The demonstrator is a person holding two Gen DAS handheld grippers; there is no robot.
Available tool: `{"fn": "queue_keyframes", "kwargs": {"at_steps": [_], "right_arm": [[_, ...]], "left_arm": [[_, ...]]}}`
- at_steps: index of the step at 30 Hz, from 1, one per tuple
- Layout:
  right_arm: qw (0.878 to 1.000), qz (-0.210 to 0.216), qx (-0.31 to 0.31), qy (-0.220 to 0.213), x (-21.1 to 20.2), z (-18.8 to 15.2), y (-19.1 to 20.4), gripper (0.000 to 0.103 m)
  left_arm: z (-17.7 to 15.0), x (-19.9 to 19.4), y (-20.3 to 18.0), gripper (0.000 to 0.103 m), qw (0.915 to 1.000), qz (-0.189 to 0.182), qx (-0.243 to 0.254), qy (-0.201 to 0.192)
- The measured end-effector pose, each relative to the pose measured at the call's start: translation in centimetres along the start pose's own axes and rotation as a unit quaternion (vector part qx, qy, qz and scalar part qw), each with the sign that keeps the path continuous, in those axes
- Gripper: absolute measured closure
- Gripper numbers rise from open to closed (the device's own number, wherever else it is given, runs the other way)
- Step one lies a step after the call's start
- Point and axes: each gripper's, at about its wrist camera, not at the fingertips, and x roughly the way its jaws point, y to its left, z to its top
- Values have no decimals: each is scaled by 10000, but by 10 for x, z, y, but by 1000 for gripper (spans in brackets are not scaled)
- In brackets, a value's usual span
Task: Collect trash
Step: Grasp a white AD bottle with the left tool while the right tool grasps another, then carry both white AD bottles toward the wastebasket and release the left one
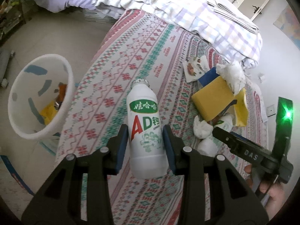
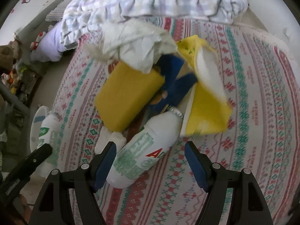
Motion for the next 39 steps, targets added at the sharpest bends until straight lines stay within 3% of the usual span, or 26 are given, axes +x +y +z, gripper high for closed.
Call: {"fn": "queue_keyframes", "kwargs": {"at_steps": [5, 12, 16, 31, 39], "right_arm": [[9995, 134, 261, 152, 10, -2, -4, 31], [9993, 285, 95, 200, 6, -7, -8, 53], [9991, 361, -54, 226, -1, -14, -11, 58], [9954, 821, -498, 68, -53, -41, -13, 64], [9922, 1040, -689, -5, -67, -51, 6, 64]], "left_arm": [[-1, -6, 10, 63, 10000, 46, -1, -27], [-3, -13, 22, 63, 9999, 123, -4, -65], [-3, -15, 27, 63, 9998, 161, -12, -76], [-6, -30, 41, 63, 9997, 179, -2, -188], [-3, -40, 53, 63, 9993, 162, -151, -300]]}}
